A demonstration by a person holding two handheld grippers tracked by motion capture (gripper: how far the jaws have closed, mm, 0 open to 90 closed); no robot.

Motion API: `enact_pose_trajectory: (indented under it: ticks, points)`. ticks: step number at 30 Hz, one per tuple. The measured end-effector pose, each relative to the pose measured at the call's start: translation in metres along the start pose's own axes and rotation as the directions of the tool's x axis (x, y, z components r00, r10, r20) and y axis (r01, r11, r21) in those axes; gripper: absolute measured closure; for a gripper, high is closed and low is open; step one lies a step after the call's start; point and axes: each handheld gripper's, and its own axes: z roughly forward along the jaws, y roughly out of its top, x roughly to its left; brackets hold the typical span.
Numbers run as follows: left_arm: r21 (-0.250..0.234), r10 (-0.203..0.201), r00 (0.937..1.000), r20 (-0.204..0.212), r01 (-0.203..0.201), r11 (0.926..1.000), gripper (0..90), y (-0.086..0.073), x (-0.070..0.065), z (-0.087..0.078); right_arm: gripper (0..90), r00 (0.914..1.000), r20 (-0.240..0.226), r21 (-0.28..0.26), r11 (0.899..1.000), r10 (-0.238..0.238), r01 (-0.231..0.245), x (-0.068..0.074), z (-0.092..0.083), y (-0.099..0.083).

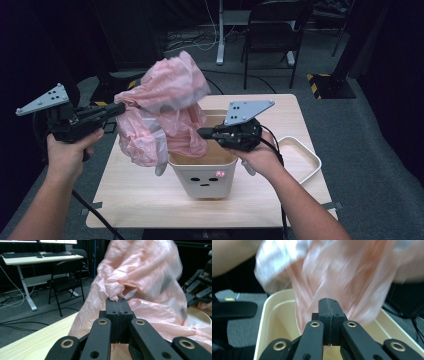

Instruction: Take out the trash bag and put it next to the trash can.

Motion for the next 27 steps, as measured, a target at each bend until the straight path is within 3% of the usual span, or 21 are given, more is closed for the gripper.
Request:
enact_pose_trajectory:
  ticks: [5,8,13,17,24,27]
  points:
    - [-0.001,0.008,1.0000,-0.002,-0.008,1.0000,89.7,0.001,-0.002,0.003,90.0,0.9999,0.002,-0.056,0.998,0.012,-0.012,-0.001,-0.010,0.004]
    - [-0.010,0.009,0.9999,-0.012,-0.009,0.9999,89.6,0.003,-0.002,0.002,88.0,0.9993,-0.030,-0.013,1.000,0.022,-0.022,-0.001,-0.007,0.004]
    - [-0.039,0.005,0.9995,-0.030,-0.007,0.9992,89.6,0.007,0.001,-0.007,67.4,0.9990,-0.040,0.062,0.998,0.017,-0.015,0.002,0.006,-0.002]
    - [-0.056,0.000,0.9991,-0.042,-0.002,0.9984,89.6,0.012,0.004,-0.016,60.5,0.9992,-0.035,0.084,0.996,0.016,-0.013,0.003,0.012,-0.003]
    - [-0.056,-0.002,0.9988,-0.050,-0.001,0.9984,89.6,0.010,0.006,-0.019,63.6,0.9992,-0.039,0.096,0.995,0.003,0.000,0.004,0.016,0.000]
    - [-0.053,-0.006,0.9988,-0.049,0.004,0.9986,89.6,0.008,0.007,-0.018,74.6,0.9988,-0.044,0.120,0.993,-0.020,0.025,0.005,0.017,0.001]
